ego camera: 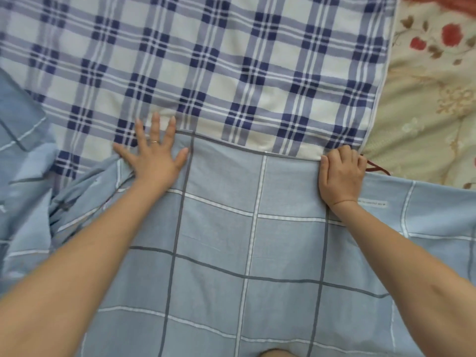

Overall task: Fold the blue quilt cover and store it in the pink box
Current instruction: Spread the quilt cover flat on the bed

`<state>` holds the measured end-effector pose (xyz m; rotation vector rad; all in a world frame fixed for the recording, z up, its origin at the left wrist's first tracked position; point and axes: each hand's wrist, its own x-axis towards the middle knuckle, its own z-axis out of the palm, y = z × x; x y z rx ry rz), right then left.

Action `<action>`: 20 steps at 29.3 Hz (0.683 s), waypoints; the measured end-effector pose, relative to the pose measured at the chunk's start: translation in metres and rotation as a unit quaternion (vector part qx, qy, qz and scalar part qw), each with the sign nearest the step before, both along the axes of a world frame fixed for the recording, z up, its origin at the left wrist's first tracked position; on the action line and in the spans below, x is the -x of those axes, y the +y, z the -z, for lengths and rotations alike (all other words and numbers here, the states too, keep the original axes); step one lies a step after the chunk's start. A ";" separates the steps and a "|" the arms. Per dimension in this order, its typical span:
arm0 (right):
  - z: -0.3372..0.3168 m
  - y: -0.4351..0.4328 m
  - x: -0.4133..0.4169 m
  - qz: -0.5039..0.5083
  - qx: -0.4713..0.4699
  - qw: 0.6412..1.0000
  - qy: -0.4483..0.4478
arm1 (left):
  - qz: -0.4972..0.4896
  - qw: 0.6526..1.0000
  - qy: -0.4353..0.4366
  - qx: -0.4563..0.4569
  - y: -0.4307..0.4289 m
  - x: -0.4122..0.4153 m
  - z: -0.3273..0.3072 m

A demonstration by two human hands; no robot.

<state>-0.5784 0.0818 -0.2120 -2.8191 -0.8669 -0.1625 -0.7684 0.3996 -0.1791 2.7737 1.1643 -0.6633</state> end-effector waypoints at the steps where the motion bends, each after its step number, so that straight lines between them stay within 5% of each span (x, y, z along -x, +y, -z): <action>1: -0.001 0.002 0.001 0.002 0.004 1.000 -0.003 | -0.018 1.000 0.002 0.000 -0.010 -0.005 -0.005; 6: -0.009 0.017 0.005 0.051 0.021 0.998 -0.010 | 0.107 0.975 -0.197 -0.010 -0.095 0.030 -0.017; 10: -0.032 0.028 0.060 0.234 -0.009 0.970 0.056 | 0.181 0.965 -0.181 0.060 -0.190 0.140 -0.020; 12: -0.048 0.039 0.123 0.240 -0.031 0.958 0.157 | 0.100 0.981 -0.145 0.076 -0.202 0.205 -0.011; 15: -0.052 0.079 0.229 -0.006 0.056 0.953 0.299 | -0.164 0.975 -0.071 0.128 -0.176 0.298 -0.018; 17: -0.044 0.134 0.270 -0.148 0.100 0.938 0.298 | -0.371 0.913 -0.073 0.151 -0.150 0.341 -0.031; 20: -0.032 0.233 0.278 -0.199 0.126 0.940 0.247 | -0.557 0.811 -0.115 0.141 -0.113 0.374 -0.037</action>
